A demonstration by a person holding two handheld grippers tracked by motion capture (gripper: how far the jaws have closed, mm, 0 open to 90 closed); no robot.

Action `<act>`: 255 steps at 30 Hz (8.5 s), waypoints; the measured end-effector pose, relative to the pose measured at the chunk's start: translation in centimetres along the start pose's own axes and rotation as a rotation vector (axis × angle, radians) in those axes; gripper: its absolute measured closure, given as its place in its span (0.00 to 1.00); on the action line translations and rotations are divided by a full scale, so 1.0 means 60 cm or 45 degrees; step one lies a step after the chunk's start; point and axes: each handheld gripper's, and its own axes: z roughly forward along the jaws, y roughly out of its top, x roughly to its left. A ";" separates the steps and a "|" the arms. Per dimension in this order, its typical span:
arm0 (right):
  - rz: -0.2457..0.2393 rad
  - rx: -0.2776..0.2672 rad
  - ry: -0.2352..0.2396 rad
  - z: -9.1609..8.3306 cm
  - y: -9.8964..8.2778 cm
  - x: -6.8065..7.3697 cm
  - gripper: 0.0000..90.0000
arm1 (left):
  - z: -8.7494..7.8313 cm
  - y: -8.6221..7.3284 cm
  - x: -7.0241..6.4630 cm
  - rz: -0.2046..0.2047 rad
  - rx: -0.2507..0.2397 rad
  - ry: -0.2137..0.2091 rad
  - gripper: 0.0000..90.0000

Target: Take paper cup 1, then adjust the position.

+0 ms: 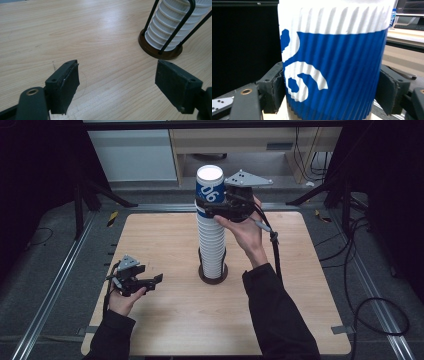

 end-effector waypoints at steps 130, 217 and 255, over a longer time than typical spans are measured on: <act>-0.272 0.545 0.497 -0.091 -0.340 0.053 0.24 | -0.012 0.032 -0.139 0.302 0.030 -0.417 0.21; -0.242 0.527 0.605 -0.056 -0.354 0.089 0.10 | -0.015 0.038 -0.129 0.309 0.033 -0.539 0.30; -0.125 0.424 0.819 -0.056 -0.360 0.089 0.17 | -0.005 0.034 -0.155 0.263 -0.081 -0.827 0.30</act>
